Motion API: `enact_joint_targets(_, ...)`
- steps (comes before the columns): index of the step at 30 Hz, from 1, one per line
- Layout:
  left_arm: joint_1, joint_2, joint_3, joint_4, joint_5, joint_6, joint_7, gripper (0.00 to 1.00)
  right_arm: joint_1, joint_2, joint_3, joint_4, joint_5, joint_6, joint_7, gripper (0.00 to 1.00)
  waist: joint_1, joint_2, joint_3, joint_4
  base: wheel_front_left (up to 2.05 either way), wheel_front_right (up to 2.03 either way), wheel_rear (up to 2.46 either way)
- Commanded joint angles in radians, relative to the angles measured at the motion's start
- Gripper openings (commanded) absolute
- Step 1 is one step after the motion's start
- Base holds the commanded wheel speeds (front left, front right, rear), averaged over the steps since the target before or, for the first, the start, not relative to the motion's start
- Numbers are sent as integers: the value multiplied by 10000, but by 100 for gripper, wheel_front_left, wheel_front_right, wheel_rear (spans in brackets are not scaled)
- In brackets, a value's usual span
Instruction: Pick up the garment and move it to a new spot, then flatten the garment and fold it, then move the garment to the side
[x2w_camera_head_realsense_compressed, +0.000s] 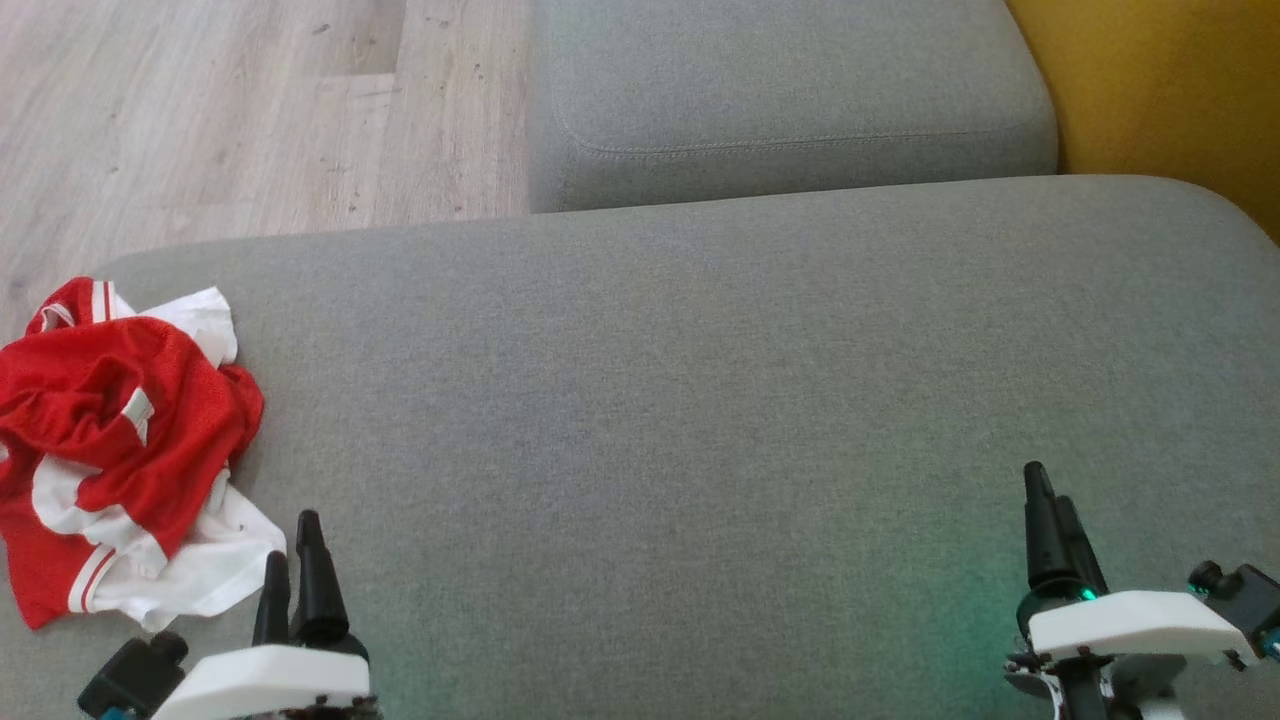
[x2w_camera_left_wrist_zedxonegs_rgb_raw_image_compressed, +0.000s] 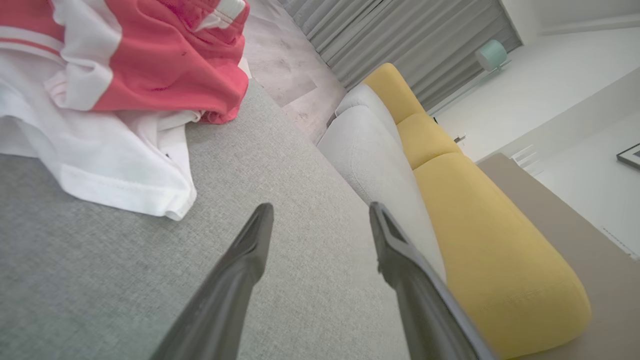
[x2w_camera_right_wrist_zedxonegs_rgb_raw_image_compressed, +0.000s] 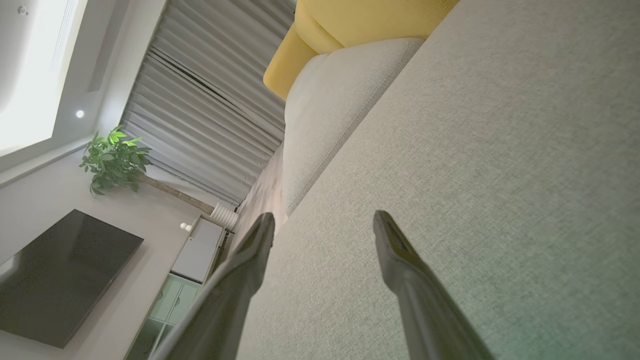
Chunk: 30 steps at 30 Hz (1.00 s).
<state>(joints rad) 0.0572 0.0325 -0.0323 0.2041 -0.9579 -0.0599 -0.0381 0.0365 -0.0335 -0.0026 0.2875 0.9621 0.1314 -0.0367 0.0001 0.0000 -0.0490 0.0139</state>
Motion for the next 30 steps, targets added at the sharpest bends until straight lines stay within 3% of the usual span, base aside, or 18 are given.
enact_joint_targets(1, -194, 104, 50, -421, 374, 107, -152, 100, -187, -98, 171, -403, -353, -3, -150, 100, -1, 0, -8, 1, 0, 0, 0)
enact_joint_targets(30, 43, 321, -657, -1075, 4100, 695, -1000, 100, -116, -126, 749, -719, -3708, -5, -1005, 100, -1, 0, -195, 42, 0, 0, 0)
